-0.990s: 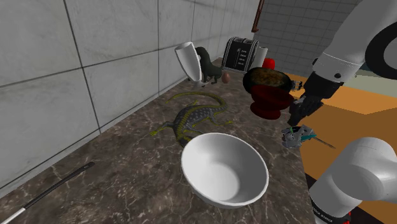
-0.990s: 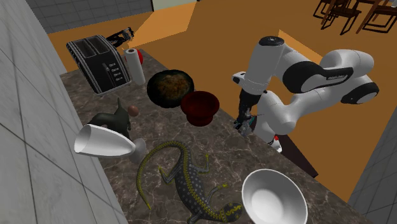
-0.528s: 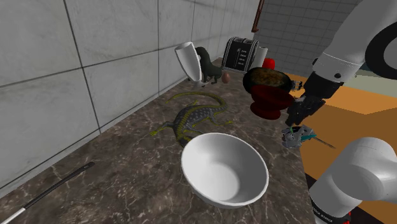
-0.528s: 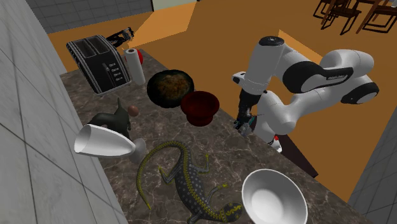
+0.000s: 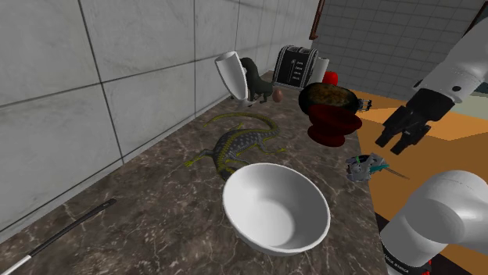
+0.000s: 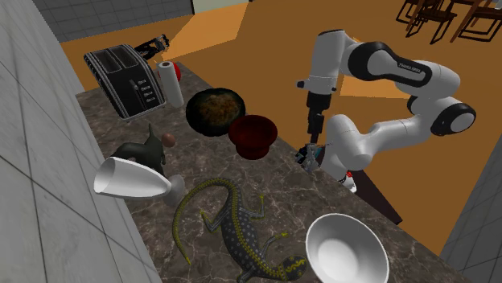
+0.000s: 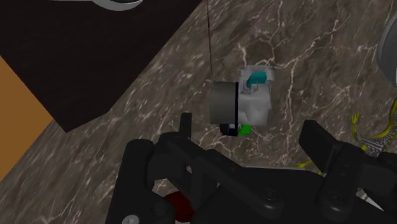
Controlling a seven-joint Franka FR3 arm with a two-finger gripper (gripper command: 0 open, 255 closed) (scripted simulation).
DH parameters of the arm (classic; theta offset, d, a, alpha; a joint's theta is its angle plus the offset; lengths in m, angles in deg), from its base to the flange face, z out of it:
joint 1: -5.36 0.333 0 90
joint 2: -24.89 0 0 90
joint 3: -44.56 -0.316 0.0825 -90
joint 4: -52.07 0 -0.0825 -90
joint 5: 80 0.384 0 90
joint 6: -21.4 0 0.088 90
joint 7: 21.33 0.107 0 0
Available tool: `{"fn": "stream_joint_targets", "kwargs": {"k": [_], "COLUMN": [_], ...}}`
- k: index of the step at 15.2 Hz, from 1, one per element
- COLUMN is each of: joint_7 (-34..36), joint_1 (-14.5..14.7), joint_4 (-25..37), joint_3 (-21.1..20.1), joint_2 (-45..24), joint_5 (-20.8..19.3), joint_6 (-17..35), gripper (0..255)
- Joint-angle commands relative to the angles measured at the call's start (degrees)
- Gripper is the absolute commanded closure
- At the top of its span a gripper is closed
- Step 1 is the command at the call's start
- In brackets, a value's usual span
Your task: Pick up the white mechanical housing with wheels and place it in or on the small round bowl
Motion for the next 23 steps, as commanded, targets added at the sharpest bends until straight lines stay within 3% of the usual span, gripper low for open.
{"fn": "stream_joint_targets", "kwargs": {"k": [1, 6, 13, 14, 23], "joint_7": [-0.17, -0.12, -0.12, -0.12, -0.12], "joint_1": [-0.37, -0.77, -0.77, -0.77, -0.77], "joint_4": [-1.43, -5.57, -5.55, -5.55, -5.57], "joint_3": [0.61, -0.17, -0.17, -0.17, -0.18], "joint_2": [0.88, 3.0, 2.99, 2.99, 3.0], "joint_5": [0.13, 0.8, 0.8, 0.8, 0.8], "joint_6": [0.37, 2.4, 2.39, 2.39, 2.39], "gripper": [0, 0, 0, 255, 255]}}
